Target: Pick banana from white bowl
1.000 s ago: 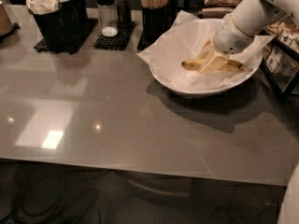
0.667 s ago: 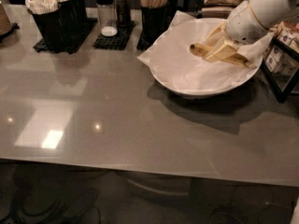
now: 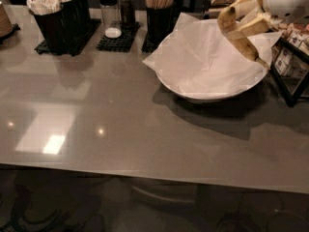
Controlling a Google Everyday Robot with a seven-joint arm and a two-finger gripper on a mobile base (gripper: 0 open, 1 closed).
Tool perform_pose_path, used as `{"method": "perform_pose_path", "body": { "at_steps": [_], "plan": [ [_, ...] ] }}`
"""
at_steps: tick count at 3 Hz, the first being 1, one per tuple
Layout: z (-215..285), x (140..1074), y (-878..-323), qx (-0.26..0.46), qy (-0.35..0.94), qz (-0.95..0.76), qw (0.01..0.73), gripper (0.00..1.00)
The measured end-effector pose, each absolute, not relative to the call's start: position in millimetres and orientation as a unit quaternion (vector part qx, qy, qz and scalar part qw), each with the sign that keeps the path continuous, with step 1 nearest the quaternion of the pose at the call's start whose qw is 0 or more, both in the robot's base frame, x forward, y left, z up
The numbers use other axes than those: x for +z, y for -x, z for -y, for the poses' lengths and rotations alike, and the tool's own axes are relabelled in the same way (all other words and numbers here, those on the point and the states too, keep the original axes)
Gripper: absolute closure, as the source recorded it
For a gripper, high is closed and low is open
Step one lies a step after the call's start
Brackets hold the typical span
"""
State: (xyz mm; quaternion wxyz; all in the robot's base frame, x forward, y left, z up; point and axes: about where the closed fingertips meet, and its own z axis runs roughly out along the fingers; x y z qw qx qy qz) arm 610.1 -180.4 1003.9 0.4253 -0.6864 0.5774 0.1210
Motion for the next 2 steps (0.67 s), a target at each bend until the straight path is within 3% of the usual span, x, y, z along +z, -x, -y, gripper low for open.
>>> {"method": "perform_pose_path", "body": {
  "at_steps": [2],
  "plan": [
    [166.4,1031.6,-598.6,0.143,0.692,-0.549,0.446,1.00]
  ]
}}
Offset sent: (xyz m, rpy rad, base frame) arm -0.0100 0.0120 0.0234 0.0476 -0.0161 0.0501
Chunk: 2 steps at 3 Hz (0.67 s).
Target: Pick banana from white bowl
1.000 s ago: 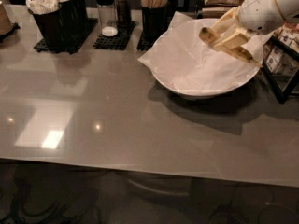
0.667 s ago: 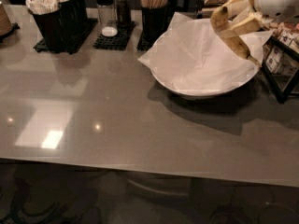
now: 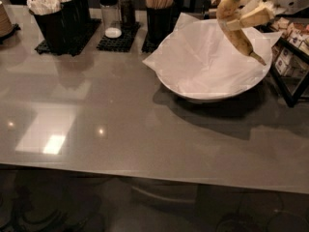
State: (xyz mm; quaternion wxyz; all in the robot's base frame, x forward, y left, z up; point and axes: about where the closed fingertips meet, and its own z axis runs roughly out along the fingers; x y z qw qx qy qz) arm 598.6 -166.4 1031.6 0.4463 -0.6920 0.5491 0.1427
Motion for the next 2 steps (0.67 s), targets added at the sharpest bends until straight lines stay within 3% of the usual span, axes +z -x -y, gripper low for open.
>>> {"method": "perform_pose_path", "body": {
  "at_steps": [2],
  "plan": [
    [169.8,1037.3,-568.7,0.224,0.653,-0.514,0.509,1.00]
  ]
}}
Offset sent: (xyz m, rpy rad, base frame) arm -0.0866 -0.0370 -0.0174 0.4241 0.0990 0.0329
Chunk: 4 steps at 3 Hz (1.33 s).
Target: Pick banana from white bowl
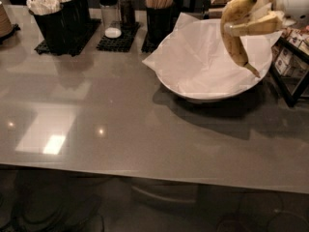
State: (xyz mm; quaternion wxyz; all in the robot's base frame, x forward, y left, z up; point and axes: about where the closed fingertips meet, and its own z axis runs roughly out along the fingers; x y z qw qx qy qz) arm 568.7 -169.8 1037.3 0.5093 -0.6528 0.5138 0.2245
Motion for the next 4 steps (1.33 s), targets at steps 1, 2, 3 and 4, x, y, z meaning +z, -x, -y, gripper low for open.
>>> {"method": "perform_pose_path", "body": {
  "at_steps": [1,2,3,4],
  "plan": [
    [190.2,1032.4,-529.3,0.253,0.607,-0.533,0.532,1.00],
    [205.7,1021.7,-483.1,0.281,0.551,-0.560,0.552,1.00],
    [205.6,1021.7,-483.1,0.281,0.551,-0.560,0.552,1.00],
    [174.9,1001.8,-501.7,0.315,0.569,-0.546,0.527,1.00]
  ]
}}
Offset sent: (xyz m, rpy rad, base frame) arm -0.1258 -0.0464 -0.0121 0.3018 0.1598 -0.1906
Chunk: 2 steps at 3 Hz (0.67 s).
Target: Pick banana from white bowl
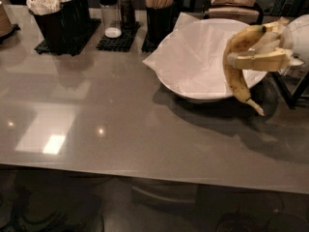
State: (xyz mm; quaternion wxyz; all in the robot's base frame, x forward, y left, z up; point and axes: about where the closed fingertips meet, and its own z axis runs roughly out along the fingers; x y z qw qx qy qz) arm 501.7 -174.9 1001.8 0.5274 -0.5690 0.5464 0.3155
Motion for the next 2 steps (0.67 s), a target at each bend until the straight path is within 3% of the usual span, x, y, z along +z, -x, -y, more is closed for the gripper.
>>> {"method": "perform_pose_path", "body": {
  "at_steps": [1,2],
  "plan": [
    [130.1,967.4,-524.6,0.375,0.585,-0.533,0.483,1.00],
    [130.1,967.4,-524.6,0.375,0.585,-0.533,0.483,1.00]
  ]
}}
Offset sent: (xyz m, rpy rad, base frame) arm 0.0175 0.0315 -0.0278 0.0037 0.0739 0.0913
